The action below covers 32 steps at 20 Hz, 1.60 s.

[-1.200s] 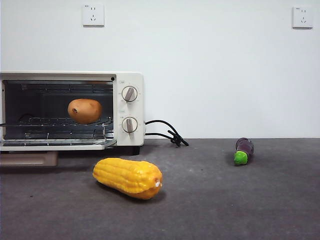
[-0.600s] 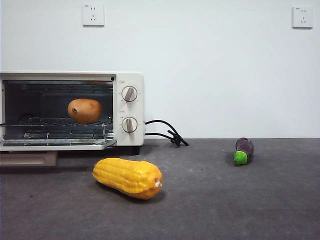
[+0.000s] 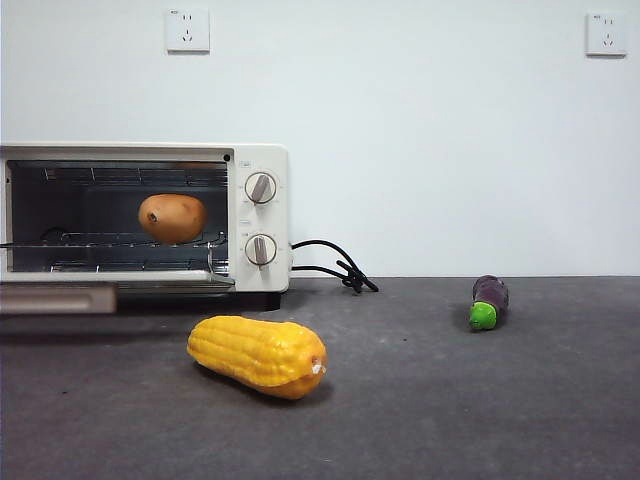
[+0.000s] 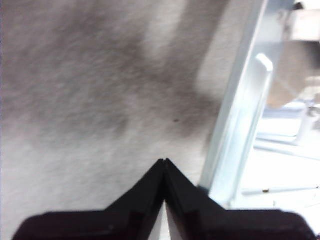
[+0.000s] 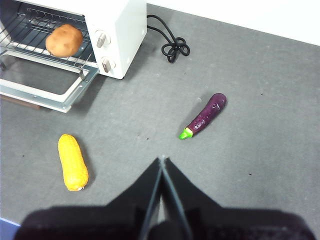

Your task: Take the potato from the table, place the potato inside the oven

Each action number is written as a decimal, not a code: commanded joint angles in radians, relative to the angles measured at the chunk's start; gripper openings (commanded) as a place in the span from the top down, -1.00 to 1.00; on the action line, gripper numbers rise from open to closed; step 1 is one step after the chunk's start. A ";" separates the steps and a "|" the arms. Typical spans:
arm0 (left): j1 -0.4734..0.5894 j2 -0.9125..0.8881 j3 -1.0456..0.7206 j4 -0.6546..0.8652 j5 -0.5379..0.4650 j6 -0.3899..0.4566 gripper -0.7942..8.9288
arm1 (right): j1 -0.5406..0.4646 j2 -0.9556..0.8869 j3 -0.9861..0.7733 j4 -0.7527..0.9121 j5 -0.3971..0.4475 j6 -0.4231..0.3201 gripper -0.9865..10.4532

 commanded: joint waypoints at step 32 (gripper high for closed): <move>-0.128 -0.150 -0.004 0.576 0.245 -0.483 0.85 | 0.001 0.001 -0.006 -0.021 0.009 0.011 0.83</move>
